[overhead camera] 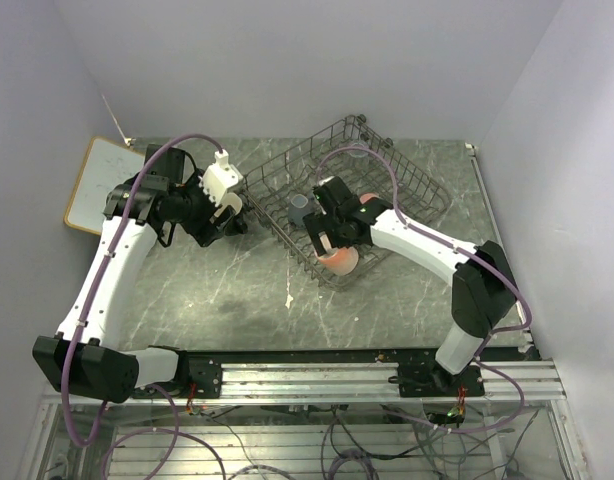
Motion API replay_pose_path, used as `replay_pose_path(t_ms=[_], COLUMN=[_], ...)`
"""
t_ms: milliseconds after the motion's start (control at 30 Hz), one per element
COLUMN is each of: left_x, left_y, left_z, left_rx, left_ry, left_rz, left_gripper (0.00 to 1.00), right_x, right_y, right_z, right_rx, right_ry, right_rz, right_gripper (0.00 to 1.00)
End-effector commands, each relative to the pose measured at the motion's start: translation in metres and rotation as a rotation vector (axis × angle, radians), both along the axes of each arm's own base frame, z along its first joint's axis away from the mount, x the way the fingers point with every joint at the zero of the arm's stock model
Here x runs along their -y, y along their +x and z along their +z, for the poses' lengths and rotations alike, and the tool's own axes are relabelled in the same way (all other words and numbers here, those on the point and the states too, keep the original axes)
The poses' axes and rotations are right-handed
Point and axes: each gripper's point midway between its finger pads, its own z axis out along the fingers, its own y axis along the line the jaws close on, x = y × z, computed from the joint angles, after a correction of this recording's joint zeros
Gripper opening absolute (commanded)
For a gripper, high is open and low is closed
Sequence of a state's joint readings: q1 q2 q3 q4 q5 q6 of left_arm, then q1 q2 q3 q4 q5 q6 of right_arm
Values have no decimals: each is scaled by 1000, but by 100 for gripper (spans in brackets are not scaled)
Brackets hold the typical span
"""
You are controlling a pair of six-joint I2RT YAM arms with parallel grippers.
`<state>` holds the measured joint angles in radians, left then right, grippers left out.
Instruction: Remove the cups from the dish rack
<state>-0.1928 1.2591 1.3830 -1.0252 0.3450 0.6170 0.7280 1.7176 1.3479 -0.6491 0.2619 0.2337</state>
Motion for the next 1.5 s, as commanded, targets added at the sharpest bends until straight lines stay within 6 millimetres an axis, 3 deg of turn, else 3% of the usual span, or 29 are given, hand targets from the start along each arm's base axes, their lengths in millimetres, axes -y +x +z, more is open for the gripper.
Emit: replay_pose_path(t_ms=[0,200,333,500,600,1000,1267,1467], left_x=[4,5,6,6,6,12,11,10], left_y=[-1,1,2,0,0,1,-1,-3], left_z=[15,19,19,16,15,12,14,15], left_rx=[33,39,38,33,34,15,21,29], left_ry=[-18,-26,-30,-30,-33,-61,-56,-51], left_rz=[-16,-16,-15,-16,-19,-28,-32,-33], left_gripper=[82,83,83,82,83,82,83,83], right_x=[-8,-28,-36,-2,-1,7,7,11], right_y=[1,-2,-3,44,55,42,64,66], right_z=[2,31,37,63,74,55,28,1], right_rx=[24,26,-6,-3,-1,-34,-6,45], right_ry=[13,108,160,342,412,678,494,313], right_rz=[46,128,126,-143,-244,-744,-900,-918], right_gripper=[100,100,100,93,90,88,84,82])
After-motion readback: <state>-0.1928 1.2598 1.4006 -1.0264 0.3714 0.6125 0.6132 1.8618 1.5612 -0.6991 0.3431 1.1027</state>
